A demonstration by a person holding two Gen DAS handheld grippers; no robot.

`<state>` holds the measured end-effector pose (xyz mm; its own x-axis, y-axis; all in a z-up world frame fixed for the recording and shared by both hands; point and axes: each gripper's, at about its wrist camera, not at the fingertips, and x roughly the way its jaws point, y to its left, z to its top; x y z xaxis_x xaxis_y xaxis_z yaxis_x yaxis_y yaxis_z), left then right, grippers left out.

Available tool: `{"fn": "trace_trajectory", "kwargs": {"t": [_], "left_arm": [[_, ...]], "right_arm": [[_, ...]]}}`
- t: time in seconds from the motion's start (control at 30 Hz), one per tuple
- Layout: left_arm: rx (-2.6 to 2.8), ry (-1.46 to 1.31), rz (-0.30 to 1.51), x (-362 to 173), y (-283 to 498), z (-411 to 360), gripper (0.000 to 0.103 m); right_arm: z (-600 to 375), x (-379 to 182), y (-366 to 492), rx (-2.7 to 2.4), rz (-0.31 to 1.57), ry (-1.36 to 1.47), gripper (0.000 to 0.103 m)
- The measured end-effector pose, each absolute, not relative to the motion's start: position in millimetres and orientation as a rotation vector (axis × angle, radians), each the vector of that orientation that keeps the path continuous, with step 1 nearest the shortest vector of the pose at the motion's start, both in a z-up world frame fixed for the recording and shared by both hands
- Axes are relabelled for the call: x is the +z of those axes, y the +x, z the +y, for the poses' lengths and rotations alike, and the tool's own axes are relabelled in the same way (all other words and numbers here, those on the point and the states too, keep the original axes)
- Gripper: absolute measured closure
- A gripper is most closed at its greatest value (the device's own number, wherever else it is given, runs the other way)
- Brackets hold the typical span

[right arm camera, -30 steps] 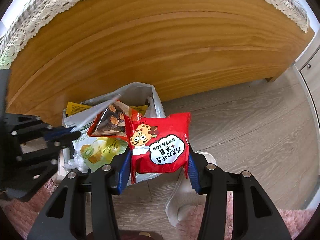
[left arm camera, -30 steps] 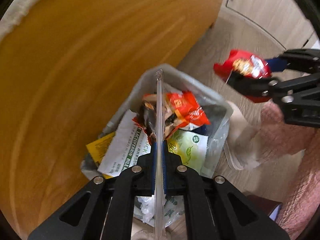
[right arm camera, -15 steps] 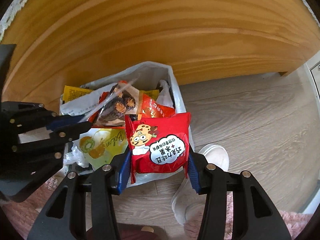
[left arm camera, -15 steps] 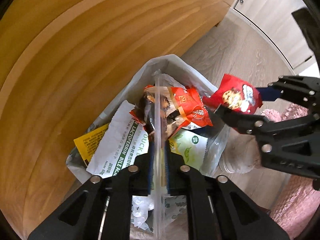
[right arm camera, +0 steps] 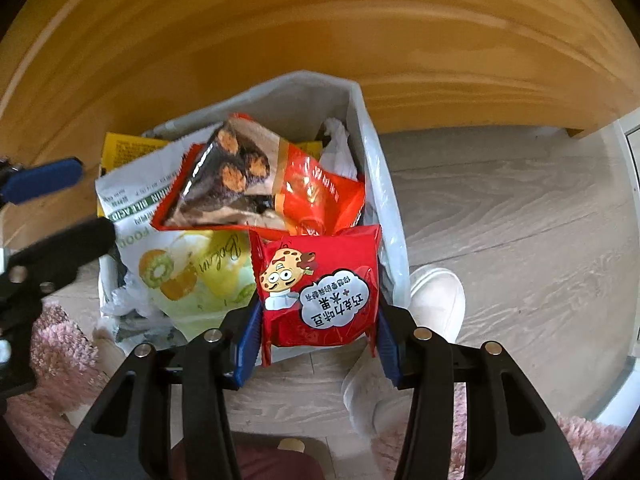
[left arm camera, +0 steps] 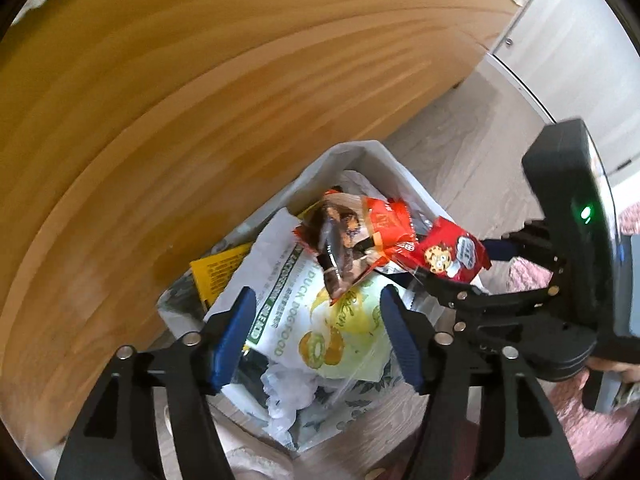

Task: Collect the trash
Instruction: 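Open the left tool over the bin while the right tool releases the red packet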

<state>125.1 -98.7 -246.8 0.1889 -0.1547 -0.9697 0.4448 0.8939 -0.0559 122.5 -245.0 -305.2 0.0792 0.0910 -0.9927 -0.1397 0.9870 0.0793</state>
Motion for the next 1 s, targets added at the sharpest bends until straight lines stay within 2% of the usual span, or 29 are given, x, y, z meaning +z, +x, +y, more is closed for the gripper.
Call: {"fn": "trace_trajectory", "kwargs": {"t": [0.07, 0.23, 0.8, 0.87, 1.0], "left_arm": [[-0.401, 0.242, 1.33, -244.8, 125.2, -95.7, 0.028], [-0.364, 0.191, 1.367, -243.1, 124.4, -89.1, 0.015], [-0.258, -0.077, 1.492, -248.8, 124.0, -55.9, 0.013], [-0.251, -0.086, 1.499, -249.9, 123.3, -54.5, 0.013], [-0.236, -0.1, 1.497, -249.2, 121.8, -49.8, 0.013]], "right_arm": [[-244.2, -306.8, 122.7, 0.17, 1.488, -0.049, 0.055], [-240.4, -310.1, 119.8, 0.162, 1.494, -0.063, 0.054], [-227.9, -305.0, 116.2, 0.181, 1.474, -0.101, 0.053], [-228.1, -304.8, 116.8, 0.183, 1.475, -0.089, 0.049], [-227.0, -301.5, 118.6, 0.174, 1.461, -0.087, 0.031]]}}
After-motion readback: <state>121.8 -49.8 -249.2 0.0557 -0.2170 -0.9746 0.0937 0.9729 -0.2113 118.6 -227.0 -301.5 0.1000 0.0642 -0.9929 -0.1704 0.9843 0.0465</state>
